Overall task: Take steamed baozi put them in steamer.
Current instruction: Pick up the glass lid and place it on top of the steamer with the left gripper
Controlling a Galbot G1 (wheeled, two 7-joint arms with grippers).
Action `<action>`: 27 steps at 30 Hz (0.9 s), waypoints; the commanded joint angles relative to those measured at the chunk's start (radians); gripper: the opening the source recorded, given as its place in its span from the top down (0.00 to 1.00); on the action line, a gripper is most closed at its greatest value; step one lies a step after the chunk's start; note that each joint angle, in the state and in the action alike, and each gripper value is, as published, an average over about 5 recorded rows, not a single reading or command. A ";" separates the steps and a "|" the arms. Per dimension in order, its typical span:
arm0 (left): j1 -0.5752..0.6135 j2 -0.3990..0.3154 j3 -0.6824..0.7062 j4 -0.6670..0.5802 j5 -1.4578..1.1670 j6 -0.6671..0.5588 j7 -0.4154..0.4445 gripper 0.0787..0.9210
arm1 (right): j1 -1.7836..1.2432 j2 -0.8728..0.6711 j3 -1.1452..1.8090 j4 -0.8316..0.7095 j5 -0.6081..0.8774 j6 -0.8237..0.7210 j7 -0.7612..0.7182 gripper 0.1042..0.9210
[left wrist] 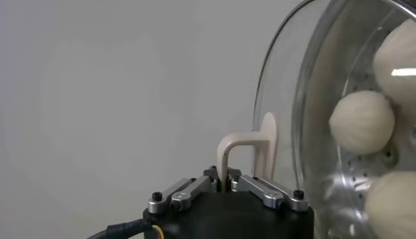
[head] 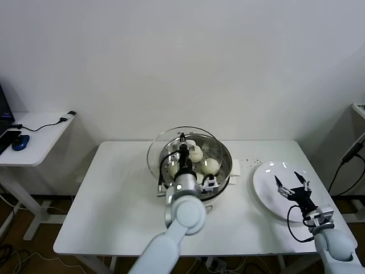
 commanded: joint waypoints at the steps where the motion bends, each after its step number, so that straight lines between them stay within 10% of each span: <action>1: -0.028 -0.087 0.021 0.177 0.019 0.049 -0.074 0.92 | -0.002 0.002 0.010 -0.003 -0.003 0.003 -0.002 0.12; 27: -0.046 -0.087 0.044 0.195 -0.021 0.049 -0.086 0.92 | -0.010 0.011 0.042 -0.015 -0.024 0.011 -0.015 0.12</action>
